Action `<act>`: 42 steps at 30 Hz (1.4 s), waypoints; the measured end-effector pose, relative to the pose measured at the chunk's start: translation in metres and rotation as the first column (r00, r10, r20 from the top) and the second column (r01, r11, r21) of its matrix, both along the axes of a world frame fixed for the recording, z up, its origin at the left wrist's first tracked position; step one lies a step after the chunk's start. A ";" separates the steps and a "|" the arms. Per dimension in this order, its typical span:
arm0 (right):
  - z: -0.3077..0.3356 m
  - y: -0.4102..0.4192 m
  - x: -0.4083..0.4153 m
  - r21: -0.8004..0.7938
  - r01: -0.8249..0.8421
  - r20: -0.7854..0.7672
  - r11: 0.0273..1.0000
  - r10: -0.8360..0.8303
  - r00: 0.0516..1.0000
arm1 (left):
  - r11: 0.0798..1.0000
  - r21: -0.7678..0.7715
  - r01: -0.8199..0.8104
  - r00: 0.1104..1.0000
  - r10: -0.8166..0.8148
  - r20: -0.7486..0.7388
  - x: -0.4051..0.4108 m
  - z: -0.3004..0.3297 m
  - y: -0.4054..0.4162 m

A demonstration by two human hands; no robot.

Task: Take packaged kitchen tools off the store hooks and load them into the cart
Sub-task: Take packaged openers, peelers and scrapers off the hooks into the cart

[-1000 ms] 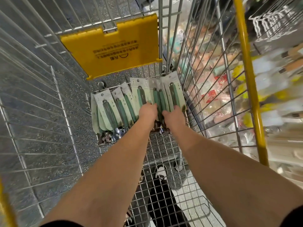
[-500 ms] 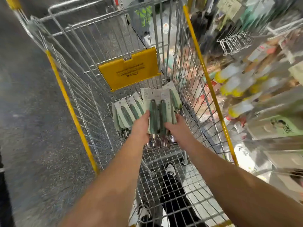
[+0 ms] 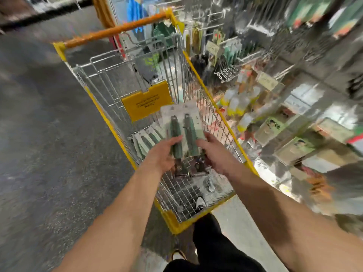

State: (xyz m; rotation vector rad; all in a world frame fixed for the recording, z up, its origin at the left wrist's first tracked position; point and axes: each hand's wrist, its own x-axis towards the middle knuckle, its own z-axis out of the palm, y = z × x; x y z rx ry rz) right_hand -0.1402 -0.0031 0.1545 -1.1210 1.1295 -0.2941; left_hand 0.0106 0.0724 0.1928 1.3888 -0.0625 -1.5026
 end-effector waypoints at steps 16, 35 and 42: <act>0.191 0.071 -0.185 -0.559 0.299 -0.053 0.773 -0.394 0.918 | 0.883 -0.323 0.340 0.939 -0.338 0.065 -0.181 0.155 0.004; 0.323 0.120 -0.457 -0.756 0.455 0.006 0.470 -0.690 0.723 | 0.599 -0.517 0.611 0.761 -0.625 0.174 -0.459 0.277 -0.004; 0.341 0.115 -0.516 -0.824 0.453 0.045 0.340 -0.759 0.650 | 0.535 -0.620 0.574 0.795 -0.545 0.265 -0.530 0.289 -0.013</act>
